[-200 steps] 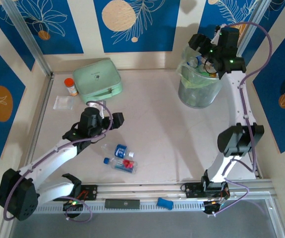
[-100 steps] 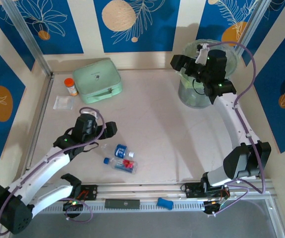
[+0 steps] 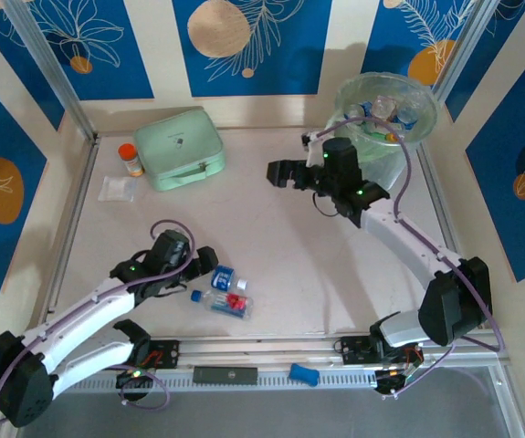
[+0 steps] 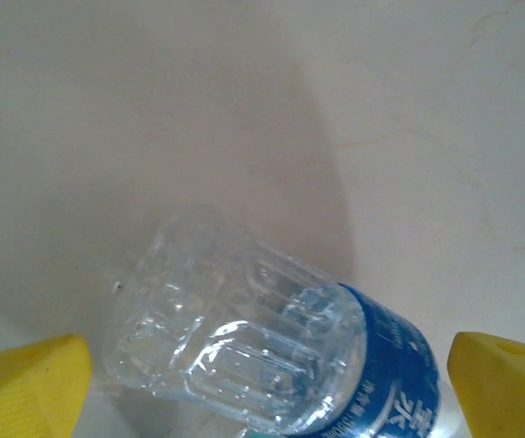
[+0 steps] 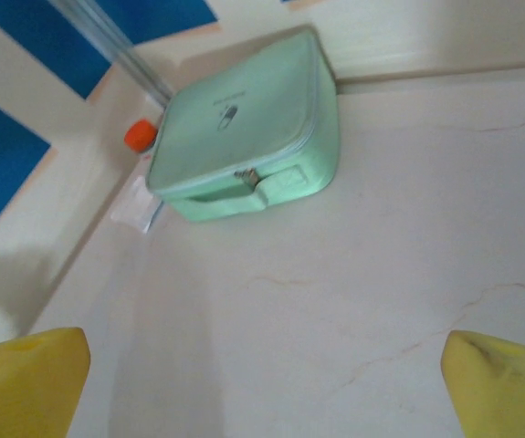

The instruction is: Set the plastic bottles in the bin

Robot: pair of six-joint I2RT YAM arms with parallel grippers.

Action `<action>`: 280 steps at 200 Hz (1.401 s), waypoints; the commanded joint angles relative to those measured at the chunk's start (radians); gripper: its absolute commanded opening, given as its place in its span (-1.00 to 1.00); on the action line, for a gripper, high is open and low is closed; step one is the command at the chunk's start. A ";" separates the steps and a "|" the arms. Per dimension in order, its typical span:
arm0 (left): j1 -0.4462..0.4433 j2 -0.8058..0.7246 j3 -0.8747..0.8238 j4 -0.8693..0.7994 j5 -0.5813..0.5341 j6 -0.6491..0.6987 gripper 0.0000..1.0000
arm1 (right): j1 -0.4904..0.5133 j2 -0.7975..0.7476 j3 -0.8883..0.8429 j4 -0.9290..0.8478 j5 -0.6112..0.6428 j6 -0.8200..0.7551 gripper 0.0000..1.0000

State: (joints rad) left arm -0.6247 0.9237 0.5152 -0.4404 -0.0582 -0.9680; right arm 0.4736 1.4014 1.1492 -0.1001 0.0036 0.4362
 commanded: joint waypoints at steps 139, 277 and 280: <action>-0.071 0.193 -0.044 0.287 -0.026 -0.229 0.99 | 0.191 0.113 -0.034 -0.006 0.126 -0.081 0.98; -0.135 0.374 -0.018 0.393 -0.145 -0.313 0.85 | 0.216 0.082 -0.092 -0.065 0.180 -0.071 0.98; -0.135 0.379 -0.016 0.395 -0.147 -0.309 0.83 | 0.215 0.082 -0.094 -0.067 0.180 -0.071 0.98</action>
State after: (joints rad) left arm -0.7574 1.2449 0.4870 -0.1444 -0.1364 -1.2755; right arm 0.6777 1.5047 1.0679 -0.1501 0.1619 0.3733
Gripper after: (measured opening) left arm 0.936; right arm 0.990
